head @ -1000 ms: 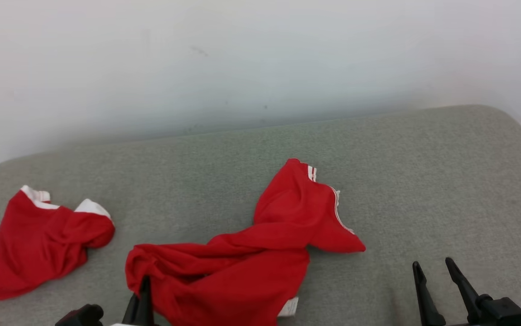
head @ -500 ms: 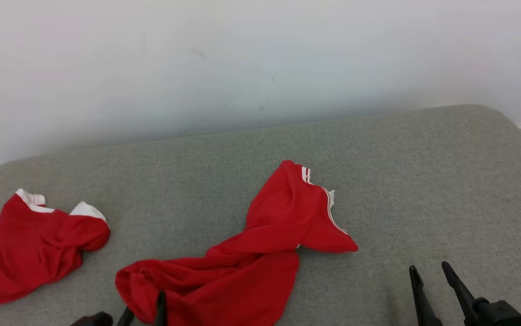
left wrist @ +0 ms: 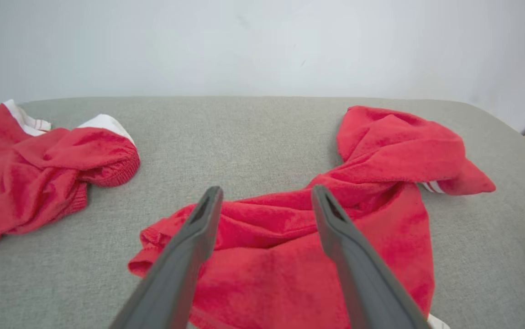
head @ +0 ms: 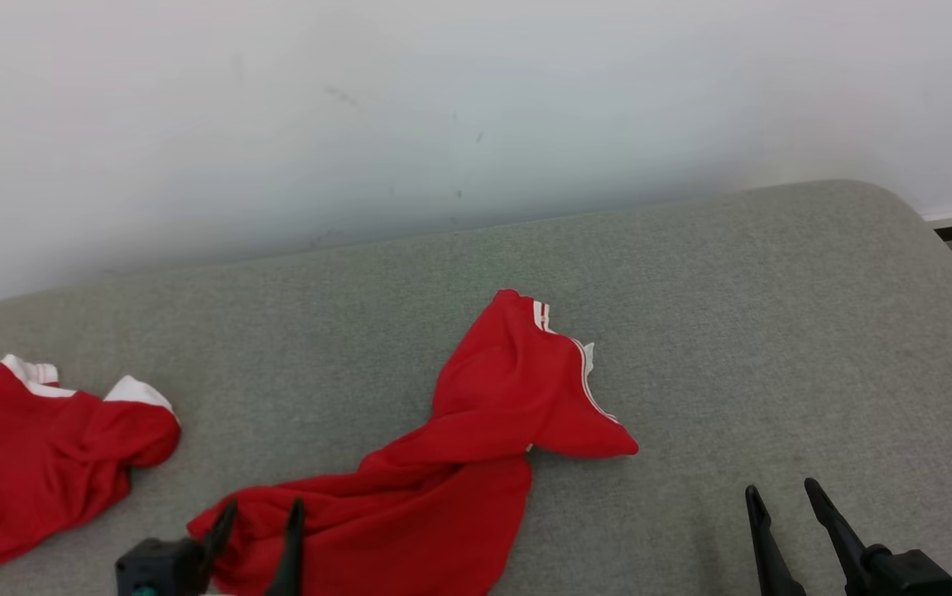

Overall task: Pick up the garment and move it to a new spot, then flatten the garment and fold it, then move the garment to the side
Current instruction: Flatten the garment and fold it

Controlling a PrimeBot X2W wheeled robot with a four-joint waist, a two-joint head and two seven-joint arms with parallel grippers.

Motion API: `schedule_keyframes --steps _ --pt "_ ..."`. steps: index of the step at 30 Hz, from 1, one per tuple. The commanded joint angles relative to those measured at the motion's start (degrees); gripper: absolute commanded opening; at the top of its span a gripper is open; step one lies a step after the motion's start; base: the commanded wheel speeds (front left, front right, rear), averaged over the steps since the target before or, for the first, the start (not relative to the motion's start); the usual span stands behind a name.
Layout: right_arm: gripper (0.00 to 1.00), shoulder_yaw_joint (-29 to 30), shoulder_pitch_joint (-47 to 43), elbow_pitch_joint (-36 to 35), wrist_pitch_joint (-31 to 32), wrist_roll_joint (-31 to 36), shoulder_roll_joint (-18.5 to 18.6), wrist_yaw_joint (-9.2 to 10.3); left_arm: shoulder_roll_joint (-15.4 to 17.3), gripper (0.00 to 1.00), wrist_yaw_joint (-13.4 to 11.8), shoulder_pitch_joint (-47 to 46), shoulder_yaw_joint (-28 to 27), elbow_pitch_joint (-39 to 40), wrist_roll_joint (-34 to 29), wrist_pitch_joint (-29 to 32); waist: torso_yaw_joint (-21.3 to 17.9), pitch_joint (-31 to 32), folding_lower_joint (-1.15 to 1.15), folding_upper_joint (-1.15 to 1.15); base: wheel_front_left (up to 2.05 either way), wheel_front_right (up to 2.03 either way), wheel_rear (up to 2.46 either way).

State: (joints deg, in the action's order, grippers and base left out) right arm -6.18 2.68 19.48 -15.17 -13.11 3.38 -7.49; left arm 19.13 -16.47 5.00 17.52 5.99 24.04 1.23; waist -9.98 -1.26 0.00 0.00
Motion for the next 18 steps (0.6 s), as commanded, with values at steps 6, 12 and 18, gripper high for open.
schedule_keyframes --steps 6,12,18 --pt "1.0 -0.23 1.14 -0.33 0.04 -0.01 -0.04 0.0 1.4 1.0 1.45 -5.08 3.92 8.26 -4.66 2.81 -1.47 -1.17 0.0 0.0 0.0 0.0 0.0" --pt "1.0 -1.1 3.18 -0.32 0.04 -0.43 -0.21 0.0 -2.55 1.0 8.57 -15.6 14.36 1.75 -8.27 5.09 -4.09 -3.5 0.0 0.0 0.0 0.0 0.0" --pt "1.0 -1.73 4.6 -0.46 0.03 -1.12 -0.38 0.0 -5.96 1.0 13.06 -25.8 21.83 -12.57 -14.33 4.69 -7.15 -5.92 0.0 0.0 0.0 0.0 0.0"
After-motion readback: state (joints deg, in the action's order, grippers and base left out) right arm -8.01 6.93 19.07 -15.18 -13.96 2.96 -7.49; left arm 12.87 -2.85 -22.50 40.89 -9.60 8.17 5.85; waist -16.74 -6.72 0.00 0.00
